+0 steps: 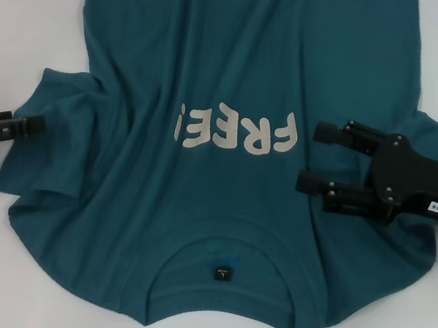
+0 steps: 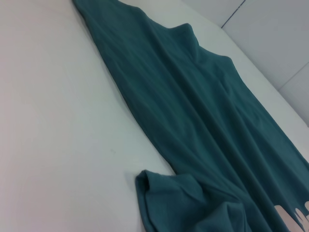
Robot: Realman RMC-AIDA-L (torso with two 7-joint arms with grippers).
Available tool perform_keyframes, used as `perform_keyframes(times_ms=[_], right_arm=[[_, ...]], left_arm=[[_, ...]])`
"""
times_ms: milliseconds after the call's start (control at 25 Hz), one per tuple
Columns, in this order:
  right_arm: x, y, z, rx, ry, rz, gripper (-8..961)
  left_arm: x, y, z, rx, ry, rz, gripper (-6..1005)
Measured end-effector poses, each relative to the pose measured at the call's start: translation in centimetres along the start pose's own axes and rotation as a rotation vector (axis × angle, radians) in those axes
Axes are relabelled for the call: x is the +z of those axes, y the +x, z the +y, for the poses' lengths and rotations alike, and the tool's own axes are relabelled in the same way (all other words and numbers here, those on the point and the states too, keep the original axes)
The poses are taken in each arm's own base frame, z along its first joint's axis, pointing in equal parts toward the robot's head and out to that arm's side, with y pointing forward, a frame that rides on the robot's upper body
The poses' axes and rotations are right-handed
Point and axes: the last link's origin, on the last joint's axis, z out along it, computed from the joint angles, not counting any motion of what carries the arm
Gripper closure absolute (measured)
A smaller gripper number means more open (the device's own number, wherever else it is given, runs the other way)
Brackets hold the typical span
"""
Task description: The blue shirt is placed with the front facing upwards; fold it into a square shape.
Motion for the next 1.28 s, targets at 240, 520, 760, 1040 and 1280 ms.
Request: perform_keyframes(times_ms=[240, 520, 760, 1040, 1280], right_arm=[[-0.1, 0.0, 0.0, 0.001, 0.002, 0.001, 46], [-0.2, 0.0, 0.0, 0.002, 0.004, 0.002, 47], [-0.2, 0.1, 0.0, 0.003, 0.003, 0.002, 47], [-0.2, 0.1, 0.1, 0.005, 0.004, 0.001, 48], [-0.2, 0.2, 0.1, 0.008, 0.004, 0.000, 49]], left_arm=[[0.4, -0.1, 0.2, 0.009, -0.006, -0.016, 126], [0.9, -0.1, 0.7, 0.017, -0.028, -0.029, 126], [1.2, 0.4, 1.7, 0.032, -0.093, -0.025, 126], [1.4, 0.8, 1.5, 0.043, -0.076, -0.024, 126], [1.3, 0.8, 0.8, 0.040, -0.029, -0.015, 127]])
